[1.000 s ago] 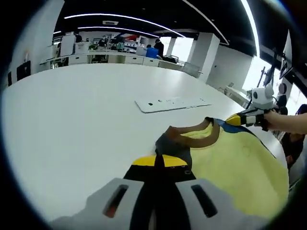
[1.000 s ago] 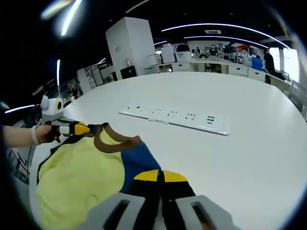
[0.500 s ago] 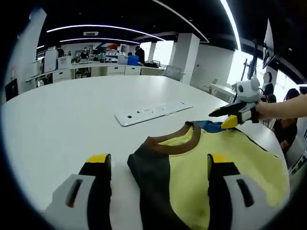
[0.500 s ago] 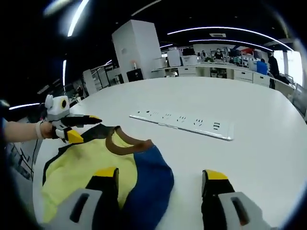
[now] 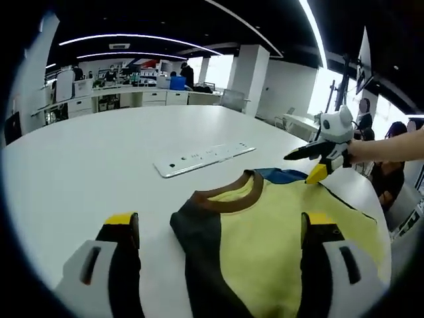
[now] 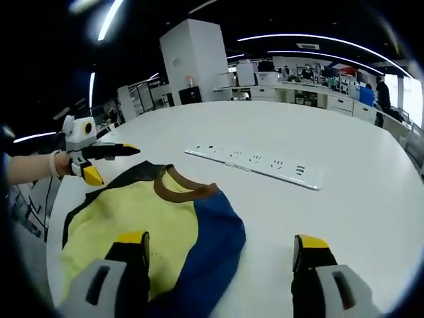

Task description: Fold the garment on the visible template until the final outline fits inside the template.

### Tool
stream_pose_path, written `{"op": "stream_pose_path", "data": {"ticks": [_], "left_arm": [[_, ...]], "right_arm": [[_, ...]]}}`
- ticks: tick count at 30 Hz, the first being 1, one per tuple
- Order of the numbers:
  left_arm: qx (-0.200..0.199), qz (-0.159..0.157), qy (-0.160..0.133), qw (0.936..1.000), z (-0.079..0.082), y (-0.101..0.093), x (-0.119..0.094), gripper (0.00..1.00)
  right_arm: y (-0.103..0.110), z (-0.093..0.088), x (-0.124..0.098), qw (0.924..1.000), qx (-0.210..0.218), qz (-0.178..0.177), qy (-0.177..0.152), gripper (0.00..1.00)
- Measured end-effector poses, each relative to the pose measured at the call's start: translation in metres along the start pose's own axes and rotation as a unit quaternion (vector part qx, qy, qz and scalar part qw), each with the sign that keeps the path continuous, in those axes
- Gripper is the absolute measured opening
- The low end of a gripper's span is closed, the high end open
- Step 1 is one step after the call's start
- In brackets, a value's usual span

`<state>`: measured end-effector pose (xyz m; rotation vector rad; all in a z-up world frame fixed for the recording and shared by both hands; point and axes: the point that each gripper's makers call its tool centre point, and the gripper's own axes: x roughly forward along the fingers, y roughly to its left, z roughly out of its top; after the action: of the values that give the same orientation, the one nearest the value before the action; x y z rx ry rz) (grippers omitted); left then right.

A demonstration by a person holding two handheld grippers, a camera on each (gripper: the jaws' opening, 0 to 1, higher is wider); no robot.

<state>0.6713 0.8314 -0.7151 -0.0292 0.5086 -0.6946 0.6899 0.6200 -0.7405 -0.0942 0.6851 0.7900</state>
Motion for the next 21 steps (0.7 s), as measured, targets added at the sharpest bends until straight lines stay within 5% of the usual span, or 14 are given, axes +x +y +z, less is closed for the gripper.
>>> {"op": "stream_pose_path", "data": {"ticks": [8, 21], "left_arm": [[0.022, -0.01, 0.006, 0.9997, 0.003, -0.015, -0.015, 0.99], [0.004, 0.001, 0.0, 1.0, -0.006, -0.023, -0.06, 0.97]], "right_arm": [[0.007, -0.004, -0.022, 1.0, -0.004, -0.003, -0.001, 0.87], [0.013, -0.018, -0.059, 0.9998, 0.006, -0.016, -0.004, 0.82]]}}
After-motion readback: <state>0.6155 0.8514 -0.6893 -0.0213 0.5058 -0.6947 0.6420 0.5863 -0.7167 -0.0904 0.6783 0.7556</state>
